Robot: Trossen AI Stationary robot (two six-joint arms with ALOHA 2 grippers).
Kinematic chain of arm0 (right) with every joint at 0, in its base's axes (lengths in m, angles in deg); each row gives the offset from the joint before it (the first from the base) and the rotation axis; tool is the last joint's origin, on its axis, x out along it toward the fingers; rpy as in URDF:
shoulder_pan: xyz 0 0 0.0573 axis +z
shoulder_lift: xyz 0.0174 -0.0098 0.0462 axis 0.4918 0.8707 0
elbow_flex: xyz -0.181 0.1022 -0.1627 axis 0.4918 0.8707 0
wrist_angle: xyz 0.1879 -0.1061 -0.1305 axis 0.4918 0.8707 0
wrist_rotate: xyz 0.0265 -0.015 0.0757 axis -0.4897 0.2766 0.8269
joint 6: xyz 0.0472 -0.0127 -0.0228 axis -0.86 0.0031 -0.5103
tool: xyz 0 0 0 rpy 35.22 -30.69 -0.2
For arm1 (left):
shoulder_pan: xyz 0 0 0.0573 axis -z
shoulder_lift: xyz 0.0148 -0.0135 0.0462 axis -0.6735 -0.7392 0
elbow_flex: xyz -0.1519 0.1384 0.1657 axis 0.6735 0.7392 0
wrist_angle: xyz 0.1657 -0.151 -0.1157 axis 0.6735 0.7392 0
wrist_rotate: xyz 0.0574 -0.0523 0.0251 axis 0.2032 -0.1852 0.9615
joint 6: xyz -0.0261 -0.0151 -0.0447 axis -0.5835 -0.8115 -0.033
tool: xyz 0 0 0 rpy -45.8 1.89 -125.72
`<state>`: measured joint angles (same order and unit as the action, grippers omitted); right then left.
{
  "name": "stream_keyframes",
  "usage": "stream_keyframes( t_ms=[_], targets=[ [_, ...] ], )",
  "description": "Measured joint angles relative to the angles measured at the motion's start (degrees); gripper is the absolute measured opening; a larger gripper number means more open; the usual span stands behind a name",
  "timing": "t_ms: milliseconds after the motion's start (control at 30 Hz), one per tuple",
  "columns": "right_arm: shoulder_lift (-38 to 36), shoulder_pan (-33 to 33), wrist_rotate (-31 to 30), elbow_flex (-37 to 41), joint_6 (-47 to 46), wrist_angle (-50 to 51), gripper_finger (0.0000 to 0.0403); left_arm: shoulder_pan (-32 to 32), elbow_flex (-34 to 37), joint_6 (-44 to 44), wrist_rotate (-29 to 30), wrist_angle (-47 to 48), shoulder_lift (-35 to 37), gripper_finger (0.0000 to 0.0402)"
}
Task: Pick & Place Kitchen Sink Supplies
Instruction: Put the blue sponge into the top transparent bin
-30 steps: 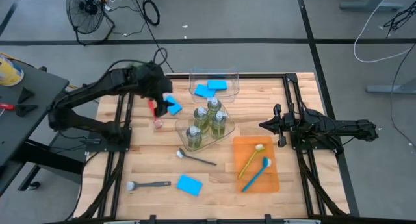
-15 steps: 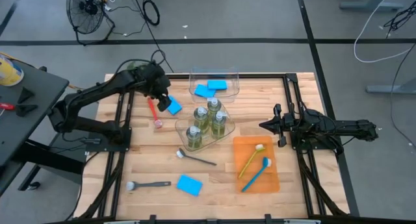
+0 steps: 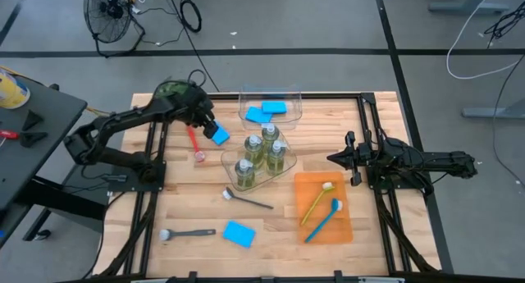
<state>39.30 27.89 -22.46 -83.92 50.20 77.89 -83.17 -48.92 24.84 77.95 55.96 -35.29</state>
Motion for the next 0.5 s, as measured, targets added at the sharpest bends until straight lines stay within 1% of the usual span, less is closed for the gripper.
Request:
stream_keyframes(
  t_ms=[267,500],
  targets=[
    [0.0,0.0,0.0,0.0,0.0,0.0,0.0007,-2.1,0.0,1.4,1.6,-1.3,-8.6,0.0284],
    [0.0,0.0,0.0,0.0,0.0,0.0,0.0007,-2.1,0.0,1.9,2.1,-3.1,-14.5,0.0284]
  ],
)
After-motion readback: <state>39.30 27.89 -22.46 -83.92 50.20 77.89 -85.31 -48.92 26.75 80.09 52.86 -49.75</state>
